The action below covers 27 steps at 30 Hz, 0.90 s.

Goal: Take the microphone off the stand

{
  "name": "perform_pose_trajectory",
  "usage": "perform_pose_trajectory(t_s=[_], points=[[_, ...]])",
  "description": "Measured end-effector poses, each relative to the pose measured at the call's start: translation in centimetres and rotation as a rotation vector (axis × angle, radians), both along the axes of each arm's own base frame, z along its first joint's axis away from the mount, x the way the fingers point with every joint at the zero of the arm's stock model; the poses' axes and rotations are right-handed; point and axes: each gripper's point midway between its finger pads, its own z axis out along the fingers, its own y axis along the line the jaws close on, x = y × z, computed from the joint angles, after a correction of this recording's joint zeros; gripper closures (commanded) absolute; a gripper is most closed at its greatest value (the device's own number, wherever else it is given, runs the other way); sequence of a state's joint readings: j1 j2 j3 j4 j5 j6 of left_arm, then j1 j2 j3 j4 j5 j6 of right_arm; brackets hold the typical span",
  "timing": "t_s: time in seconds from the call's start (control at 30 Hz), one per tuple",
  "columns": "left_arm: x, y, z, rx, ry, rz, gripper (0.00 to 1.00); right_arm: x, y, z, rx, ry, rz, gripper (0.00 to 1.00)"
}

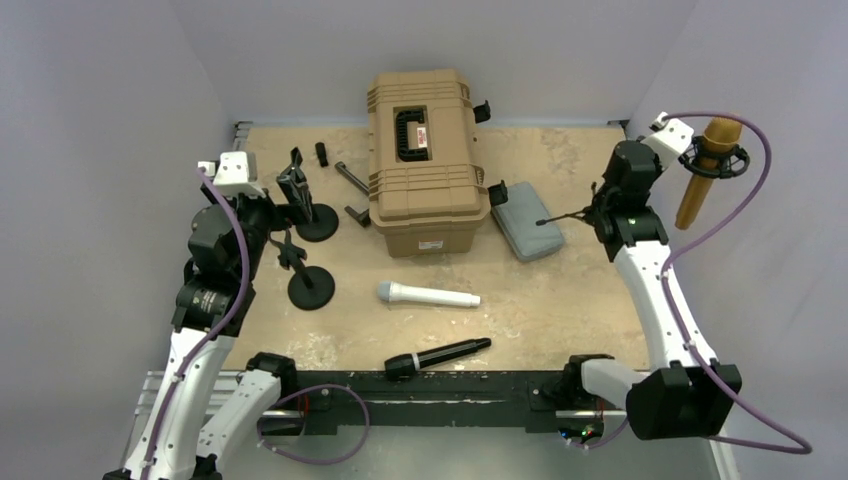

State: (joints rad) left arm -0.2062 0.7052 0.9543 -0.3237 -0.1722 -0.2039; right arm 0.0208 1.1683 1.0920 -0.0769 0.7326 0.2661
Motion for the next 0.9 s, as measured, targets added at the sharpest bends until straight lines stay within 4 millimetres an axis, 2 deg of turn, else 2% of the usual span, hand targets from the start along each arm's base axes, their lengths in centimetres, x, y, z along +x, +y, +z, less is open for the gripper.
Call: perform_pose_trajectory(t_s=[0.17, 0.3, 0.37, 0.47, 0.53, 0.67, 0.77, 0.9], points=[[0.2, -0.3, -0.3, -0.007, 0.01, -0.012, 0.03, -1.5, 4.1, 0.3, 0.036, 0.013, 0.153, 1.0], [0.3, -0.4, -0.4, -0.012, 0.017, -0.013, 0.03, -2.3, 8.7, 0.3, 0.061, 0.04, 0.316, 1.0], [0.4, -0.4, -0.5, -0.012, 0.018, -0.014, 0.03, -2.5, 11.6, -0.2, 0.071, 0.076, 0.41, 1.0], [0.4, -0.4, -0.5, -0.012, 0.02, -0.014, 0.03, -3.5, 17.4, -1.3, 0.088, 0.154, 0.589, 1.0], [0.5, -0.4, -0.6, -0.011, 0.024, -0.014, 0.03, -4.5, 21.1, -2.1, 0.104, 0.208, 0.71, 1.0], [0.7, -0.5, -0.9, -0.009, 0.034, -0.014, 0.03, -7.2, 27.0, -3.1, 0.122, 0.271, 0.925, 1.0], [0.8, -0.5, -1.0, -0.008, 0.039, -0.013, 0.03, -10.0, 32.2, -2.7, 0.141, 0.263, 1.124, 1.0], [0.9, -0.5, -1.1, -0.007, 0.041, -0.011, 0.03, -13.2, 37.8, -1.2, 0.153, 0.208, 1.34, 1.0]])
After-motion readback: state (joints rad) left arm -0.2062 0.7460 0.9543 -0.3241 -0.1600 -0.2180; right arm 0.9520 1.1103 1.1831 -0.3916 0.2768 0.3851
